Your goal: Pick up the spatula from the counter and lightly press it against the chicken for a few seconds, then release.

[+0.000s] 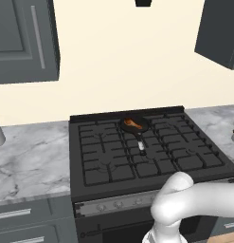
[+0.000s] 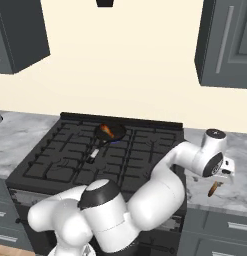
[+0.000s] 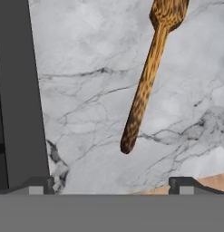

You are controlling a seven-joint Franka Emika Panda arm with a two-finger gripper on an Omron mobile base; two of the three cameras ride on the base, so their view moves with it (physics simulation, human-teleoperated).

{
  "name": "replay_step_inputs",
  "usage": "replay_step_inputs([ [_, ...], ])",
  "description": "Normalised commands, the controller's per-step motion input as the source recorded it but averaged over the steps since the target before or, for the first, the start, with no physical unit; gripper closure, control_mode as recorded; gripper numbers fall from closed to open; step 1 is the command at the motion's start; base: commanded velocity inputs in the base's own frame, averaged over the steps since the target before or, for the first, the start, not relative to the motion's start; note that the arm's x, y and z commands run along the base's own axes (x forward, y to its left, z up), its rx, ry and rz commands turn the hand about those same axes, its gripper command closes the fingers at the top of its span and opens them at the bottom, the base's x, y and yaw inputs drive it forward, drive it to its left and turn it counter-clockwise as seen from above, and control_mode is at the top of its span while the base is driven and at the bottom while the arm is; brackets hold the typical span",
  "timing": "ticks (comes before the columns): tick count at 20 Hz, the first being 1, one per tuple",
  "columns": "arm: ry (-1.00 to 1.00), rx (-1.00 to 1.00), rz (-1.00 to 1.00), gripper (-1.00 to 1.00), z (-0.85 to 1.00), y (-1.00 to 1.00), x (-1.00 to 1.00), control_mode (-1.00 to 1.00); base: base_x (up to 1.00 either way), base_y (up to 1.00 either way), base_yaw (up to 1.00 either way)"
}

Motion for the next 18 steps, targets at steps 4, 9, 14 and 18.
replay_step_inputs([
  [4, 0.00, 0.00, 0.00, -1.00, -0.08, -0.07, 0.08, -1.00, 0.00, 0.00, 0.00],
  [9, 0.00, 0.00, 0.00, -1.00, -0.11, -0.13, 0.19, -1.00, 0.00, 0.00, 0.00],
  [14, 0.00, 0.00, 0.00, -1.00, -0.10, -0.17, 0.15, -1.00, 0.00, 0.00, 0.00],
  [18, 0.00, 0.00, 0.00, -1.00, -0.13, -0.16, 0.18, -1.00, 0.00, 0.00, 0.00],
])
